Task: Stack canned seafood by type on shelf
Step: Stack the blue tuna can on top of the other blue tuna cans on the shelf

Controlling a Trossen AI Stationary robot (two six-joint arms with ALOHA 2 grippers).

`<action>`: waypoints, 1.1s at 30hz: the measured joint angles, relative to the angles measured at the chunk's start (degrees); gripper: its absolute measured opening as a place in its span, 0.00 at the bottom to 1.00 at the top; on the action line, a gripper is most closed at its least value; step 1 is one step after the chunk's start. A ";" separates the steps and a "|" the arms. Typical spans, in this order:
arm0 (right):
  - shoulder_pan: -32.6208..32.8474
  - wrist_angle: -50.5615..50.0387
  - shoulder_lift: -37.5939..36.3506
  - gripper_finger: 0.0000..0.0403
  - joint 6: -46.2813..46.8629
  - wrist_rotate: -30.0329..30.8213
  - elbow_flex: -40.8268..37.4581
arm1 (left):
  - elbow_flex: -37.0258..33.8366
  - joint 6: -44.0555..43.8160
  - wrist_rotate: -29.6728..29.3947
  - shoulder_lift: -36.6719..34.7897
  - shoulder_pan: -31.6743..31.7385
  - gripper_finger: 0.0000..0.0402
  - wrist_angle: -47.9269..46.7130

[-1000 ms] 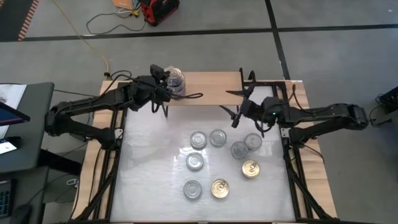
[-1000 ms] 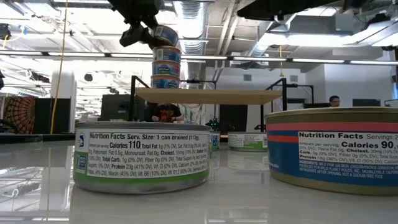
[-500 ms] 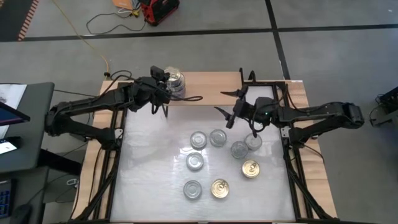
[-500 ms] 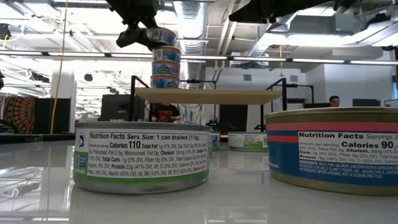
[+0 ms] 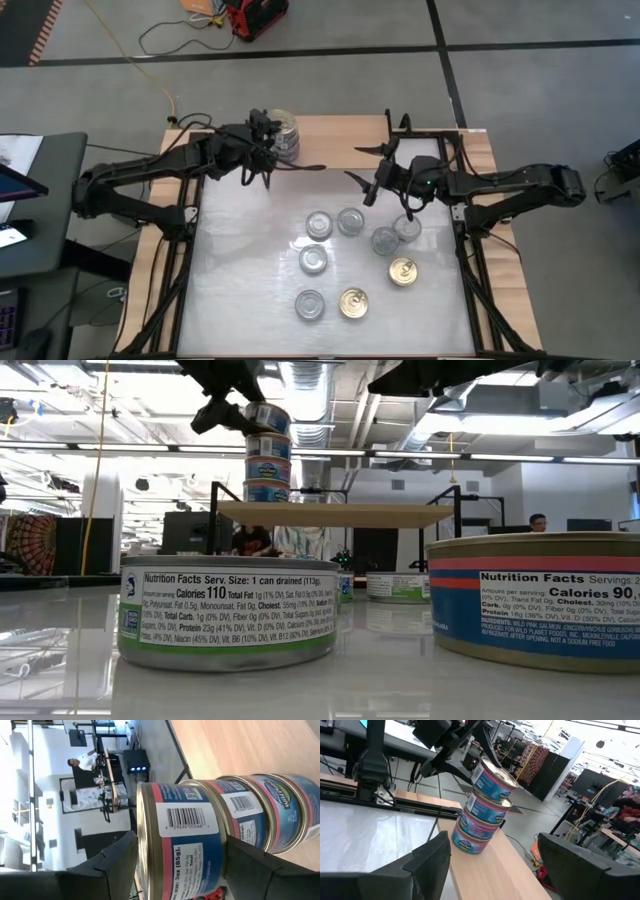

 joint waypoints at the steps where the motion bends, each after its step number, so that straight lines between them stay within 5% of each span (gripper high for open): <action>1: 0.00 0.00 0.00 0.82 0.00 0.00 0.00 | 0.00 0.00 -0.01 0.00 0.00 0.63 -0.02; 33: 0.46 0.11 0.00 0.82 0.42 0.00 0.00 | 1.73 -0.45 -4.17 0.03 -2.36 0.63 -2.13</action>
